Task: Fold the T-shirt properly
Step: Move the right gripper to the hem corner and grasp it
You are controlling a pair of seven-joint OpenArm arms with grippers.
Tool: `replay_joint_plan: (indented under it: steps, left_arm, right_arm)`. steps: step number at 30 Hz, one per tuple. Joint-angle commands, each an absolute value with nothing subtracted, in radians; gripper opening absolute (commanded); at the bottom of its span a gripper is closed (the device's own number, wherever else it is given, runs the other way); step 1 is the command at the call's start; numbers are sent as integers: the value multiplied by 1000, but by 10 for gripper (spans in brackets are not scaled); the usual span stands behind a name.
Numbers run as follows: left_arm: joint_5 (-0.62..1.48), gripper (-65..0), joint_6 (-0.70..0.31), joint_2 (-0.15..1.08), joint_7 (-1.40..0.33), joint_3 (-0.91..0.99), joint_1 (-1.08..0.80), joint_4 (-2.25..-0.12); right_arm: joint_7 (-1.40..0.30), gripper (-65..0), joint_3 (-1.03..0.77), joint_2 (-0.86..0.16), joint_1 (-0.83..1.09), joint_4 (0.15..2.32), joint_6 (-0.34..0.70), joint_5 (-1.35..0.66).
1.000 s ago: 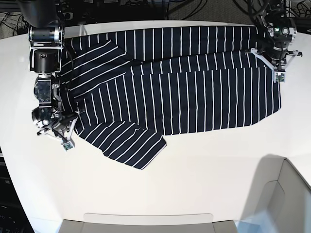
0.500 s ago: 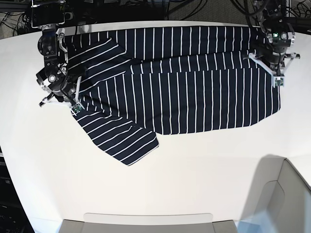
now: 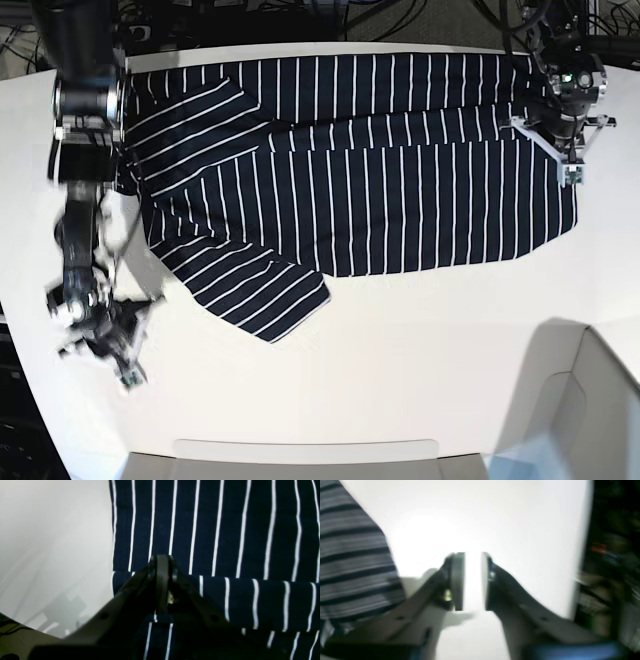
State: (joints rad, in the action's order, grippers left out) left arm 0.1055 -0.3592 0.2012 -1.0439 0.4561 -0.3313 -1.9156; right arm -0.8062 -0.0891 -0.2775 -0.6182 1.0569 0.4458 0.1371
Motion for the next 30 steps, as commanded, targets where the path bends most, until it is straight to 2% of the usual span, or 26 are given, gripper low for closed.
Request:
replay_joint_plan:
  steps: [1, 3, 5, 9, 20, 26, 30]
  left_arm:
    - [105, -650, -354, 214, -1030, 460, -328, -1933]
    - [108, -650, -354, 214, -1030, 460, -328, -1933]
    - [110, -650, -354, 214, -1030, 458, -328, -1933]
    - [105, -650, -354, 188, -1030, 458, -326, -1933]
    - [111, -650, -354, 186, -1029, 456, -305, -1933]
    - [111, -650, -354, 180, -1030, 456, -302, -1933]
    - [111, -650, -354, 174, -1030, 456, -302, -1933]
  right_arm:
    - [-768, -480, -65, -289, -679, 983, 443, 101]
    - [-707, -447, 25, -298, -740, 800, 443, -16]
    - [-674, -449, 110, -312, -762, 714, 443, -116]
    - [-662, -457, 214, -318, -736, 696, 441, -240]
    - [-607, -457, 211, -340, -645, 694, 432, -240]
    - [-572, -457, 50, -338, -634, 704, 432, -240]
    - [-576, -457, 51, -338, -638, 693, 432, -237]
